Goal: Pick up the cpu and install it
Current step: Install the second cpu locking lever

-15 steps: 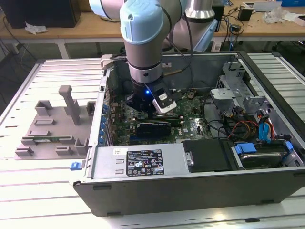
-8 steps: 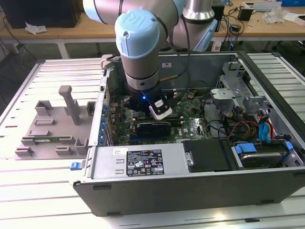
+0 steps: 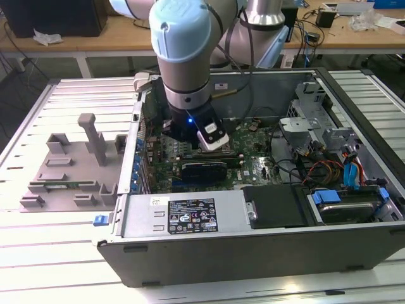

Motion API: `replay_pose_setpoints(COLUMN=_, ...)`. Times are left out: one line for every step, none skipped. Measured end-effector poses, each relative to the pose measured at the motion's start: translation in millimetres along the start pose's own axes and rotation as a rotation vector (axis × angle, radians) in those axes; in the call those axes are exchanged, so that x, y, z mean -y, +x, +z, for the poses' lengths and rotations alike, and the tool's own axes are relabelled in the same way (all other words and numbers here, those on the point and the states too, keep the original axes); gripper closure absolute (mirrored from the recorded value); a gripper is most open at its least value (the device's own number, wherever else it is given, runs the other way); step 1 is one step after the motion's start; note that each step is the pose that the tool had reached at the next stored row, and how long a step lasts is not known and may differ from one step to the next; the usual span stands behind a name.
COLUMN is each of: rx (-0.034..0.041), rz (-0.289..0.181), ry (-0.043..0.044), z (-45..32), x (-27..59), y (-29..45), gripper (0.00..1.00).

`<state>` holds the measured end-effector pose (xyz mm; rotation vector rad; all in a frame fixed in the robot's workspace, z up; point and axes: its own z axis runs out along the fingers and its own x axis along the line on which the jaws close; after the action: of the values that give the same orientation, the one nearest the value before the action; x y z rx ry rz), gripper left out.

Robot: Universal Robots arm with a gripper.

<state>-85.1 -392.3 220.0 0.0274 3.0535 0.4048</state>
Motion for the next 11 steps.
replay_pose_setpoints(rx=0.0005, rz=0.001, ry=0.0074, z=-7.5, x=-2.1, y=-0.5, gripper=0.89)
replay_pose_setpoints(rx=0.0009, rz=0.002, ry=0.0132, z=-10.8, x=-3.1, y=-0.7, gripper=0.89)
replay_pose_setpoints(rx=0.0019, rz=0.005, ry=0.0229, z=-11.2, x=-3.4, y=-0.7, gripper=0.89)
replay_pose_setpoints(rx=0.0025, rz=0.007, ry=0.0280, z=-11.2, x=-3.5, y=-0.8, gripper=0.89)
replay_pose_setpoints(rx=0.0038, rz=0.011, ry=0.0351, z=-11.2, x=-3.5, y=-1.1, gripper=0.89)
replay_pose_setpoints(rx=0.0054, rz=0.017, ry=0.0394, z=-11.0, x=-3.9, y=-1.7, gripper=0.89)
replay_pose_setpoints(rx=0.0065, rz=0.021, ry=0.0399, z=-10.8, x=-4.1, y=-2.3, gripper=0.89)
replay_pose_setpoints(rx=0.0077, rz=0.026, ry=0.0405, z=-10.5, x=-4.6, y=-4.5, gripper=0.89)
replay_pose_setpoints(rx=0.0088, rz=0.030, ry=0.0420, z=-10.1, x=-5.3, y=-8.6, gripper=0.89)
replay_pose_setpoints(rx=0.0107, rz=0.037, ry=0.0484, z=-9.3, x=-6.7, y=-15.6, gripper=0.89)
replay_pose_setpoints(rx=0.0118, rz=0.040, ry=0.0525, z=-8.7, x=-8.4, y=-18.6, gripper=0.89)
